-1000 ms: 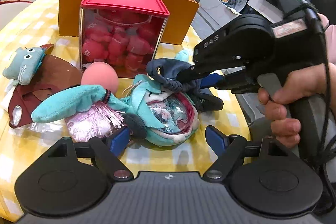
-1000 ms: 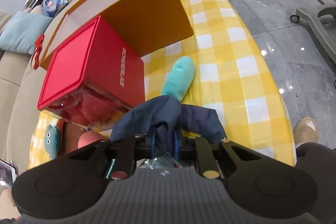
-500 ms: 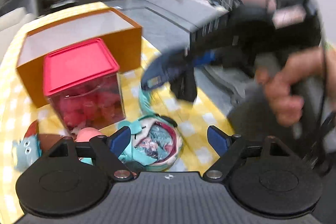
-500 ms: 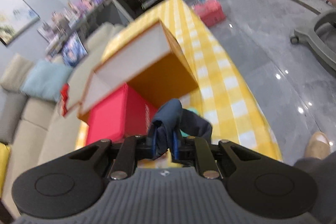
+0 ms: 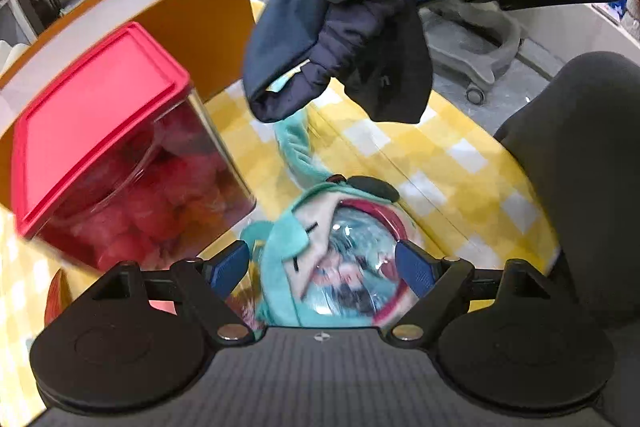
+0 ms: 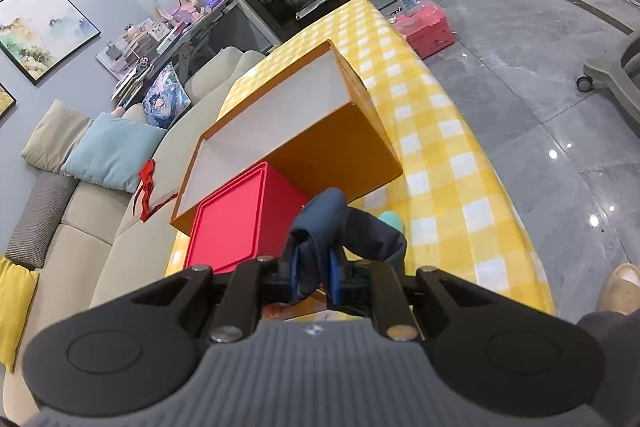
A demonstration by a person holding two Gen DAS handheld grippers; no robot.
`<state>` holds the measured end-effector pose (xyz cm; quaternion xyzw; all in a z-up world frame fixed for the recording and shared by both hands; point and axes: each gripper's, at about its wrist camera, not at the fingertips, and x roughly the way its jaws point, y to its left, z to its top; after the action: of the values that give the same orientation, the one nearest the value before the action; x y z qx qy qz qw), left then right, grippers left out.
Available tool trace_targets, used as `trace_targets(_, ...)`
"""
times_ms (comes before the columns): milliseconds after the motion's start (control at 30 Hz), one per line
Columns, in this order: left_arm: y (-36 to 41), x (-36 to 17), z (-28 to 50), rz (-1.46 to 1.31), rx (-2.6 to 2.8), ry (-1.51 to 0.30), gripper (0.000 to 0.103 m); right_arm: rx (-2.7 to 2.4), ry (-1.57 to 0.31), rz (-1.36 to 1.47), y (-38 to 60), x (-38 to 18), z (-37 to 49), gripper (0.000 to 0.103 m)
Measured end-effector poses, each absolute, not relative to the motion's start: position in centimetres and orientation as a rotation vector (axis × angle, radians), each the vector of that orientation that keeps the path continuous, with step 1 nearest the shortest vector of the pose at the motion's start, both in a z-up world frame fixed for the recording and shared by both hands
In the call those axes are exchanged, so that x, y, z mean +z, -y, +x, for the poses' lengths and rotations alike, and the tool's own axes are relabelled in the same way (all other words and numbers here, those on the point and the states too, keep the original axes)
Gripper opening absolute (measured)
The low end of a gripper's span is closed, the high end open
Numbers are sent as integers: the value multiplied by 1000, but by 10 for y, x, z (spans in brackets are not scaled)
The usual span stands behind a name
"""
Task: Organize soft objects
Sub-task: 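Grasp the teal anime-print pouch with the left tool while the right tool holds the navy cloth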
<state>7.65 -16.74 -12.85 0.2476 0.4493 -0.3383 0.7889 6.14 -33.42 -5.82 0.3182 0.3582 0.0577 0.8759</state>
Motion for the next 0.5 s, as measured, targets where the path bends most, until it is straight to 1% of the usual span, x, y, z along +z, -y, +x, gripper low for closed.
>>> trace_targets(200, 175, -137, 98, 442, -767, -1060, 103, 132, -766, 667, 335, -63, 64, 13)
trace_targets(500, 170, -147, 96, 408, -797, -1055, 103, 126, -776, 670, 336, -65, 65, 13)
